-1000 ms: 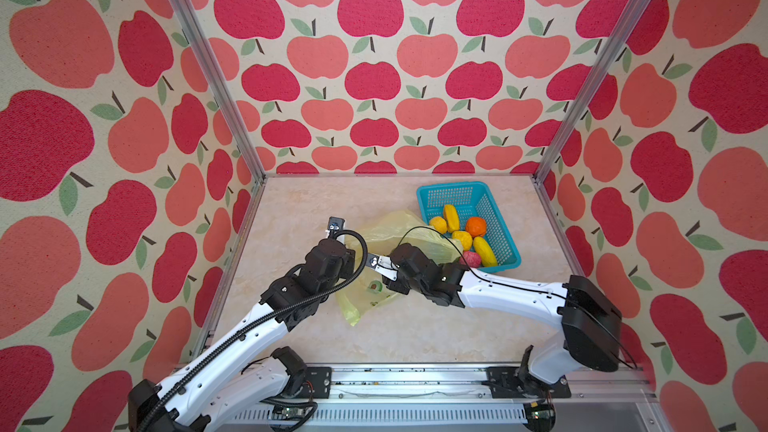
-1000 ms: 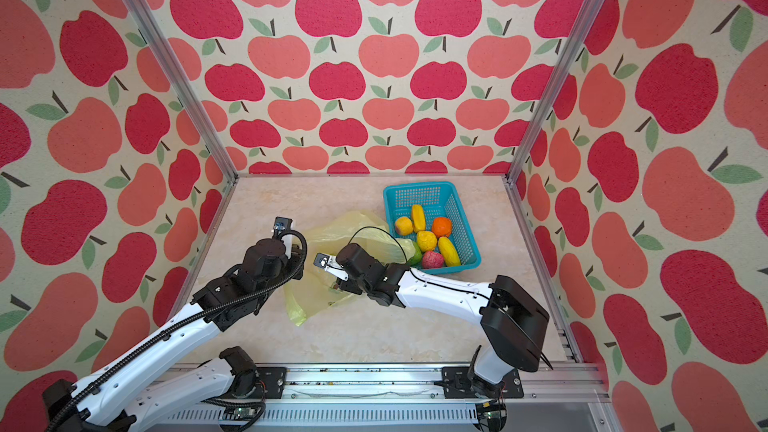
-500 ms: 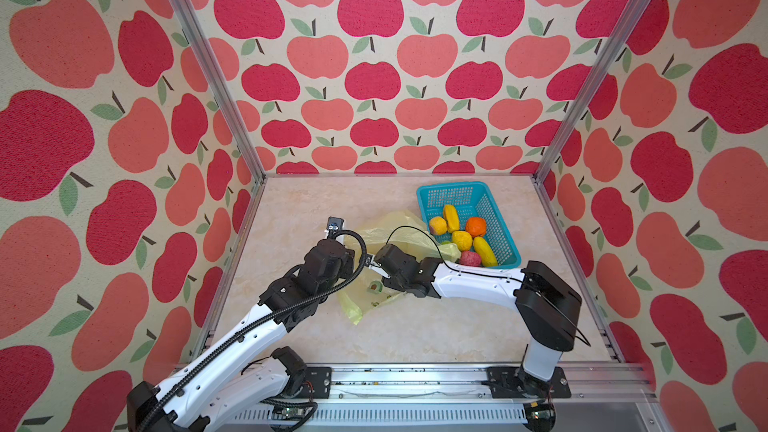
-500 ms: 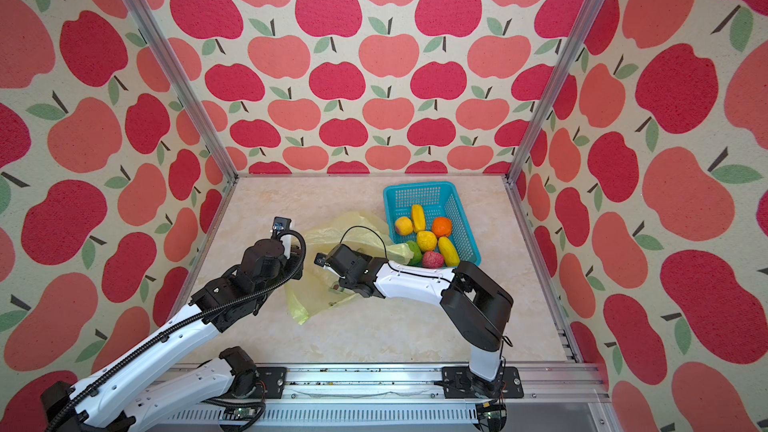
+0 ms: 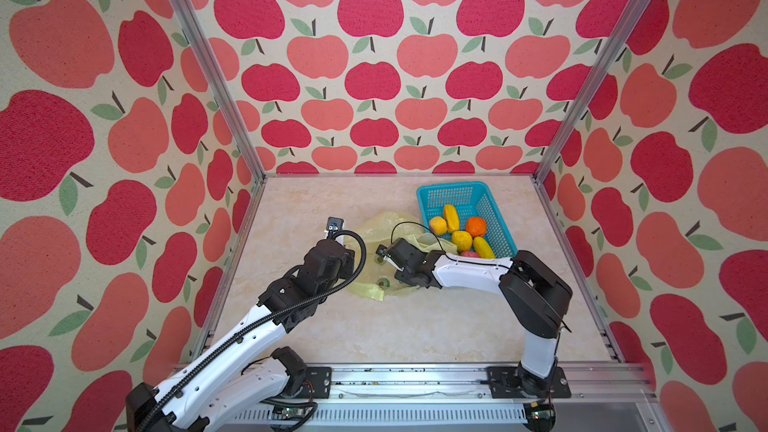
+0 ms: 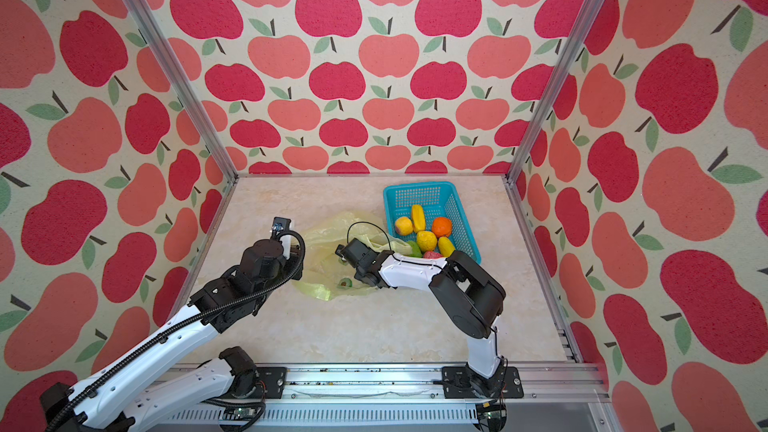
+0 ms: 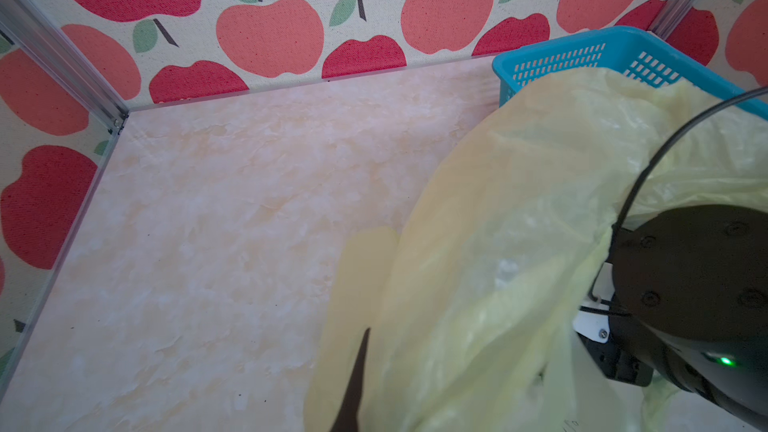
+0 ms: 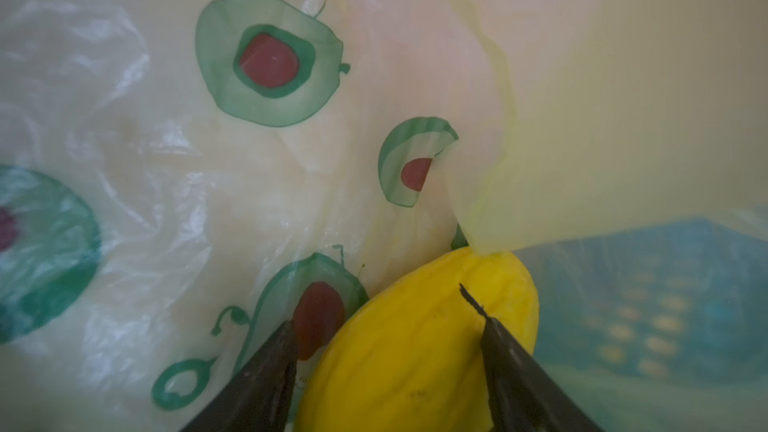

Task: Untie the knot of the plastic bag and take out the fruit
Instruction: 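Reach the right gripper deeper into the bag while the left gripper lifts the bag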

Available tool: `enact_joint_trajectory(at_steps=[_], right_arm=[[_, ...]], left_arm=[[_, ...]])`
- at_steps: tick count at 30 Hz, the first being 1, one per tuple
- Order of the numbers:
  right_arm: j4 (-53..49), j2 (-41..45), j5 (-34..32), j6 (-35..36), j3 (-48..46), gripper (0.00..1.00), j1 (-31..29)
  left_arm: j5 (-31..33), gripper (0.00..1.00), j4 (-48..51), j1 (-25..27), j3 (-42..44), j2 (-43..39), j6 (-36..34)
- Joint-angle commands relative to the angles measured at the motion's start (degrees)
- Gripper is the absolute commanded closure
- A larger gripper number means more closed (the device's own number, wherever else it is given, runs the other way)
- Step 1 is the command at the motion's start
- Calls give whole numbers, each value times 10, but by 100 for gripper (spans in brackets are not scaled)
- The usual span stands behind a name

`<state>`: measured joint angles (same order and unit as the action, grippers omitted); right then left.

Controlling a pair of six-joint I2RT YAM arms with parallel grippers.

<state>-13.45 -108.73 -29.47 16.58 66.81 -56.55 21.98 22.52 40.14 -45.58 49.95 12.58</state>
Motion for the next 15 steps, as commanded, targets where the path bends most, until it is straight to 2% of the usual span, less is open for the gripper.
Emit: enact_joint_trajectory(at_steps=[1,3,7,10,15], right_arm=[[-19,-34,31,-27,20,27,19],[-30,-52,32,-34,35,28,26],[-41,-68,32,-41,52,44,31],[-42,-57,41,-47,54,59,30],[-23,-4,75,-61,42,69,19]], left_arm=[[-1,100,5,-3,2,-4,7],[0,100,5,-3,1,-3,7],[2,100,4,-3,1,-2,6],[1,100,4,-3,1,-1,6],[3,100,5,-3,1,-1,7]])
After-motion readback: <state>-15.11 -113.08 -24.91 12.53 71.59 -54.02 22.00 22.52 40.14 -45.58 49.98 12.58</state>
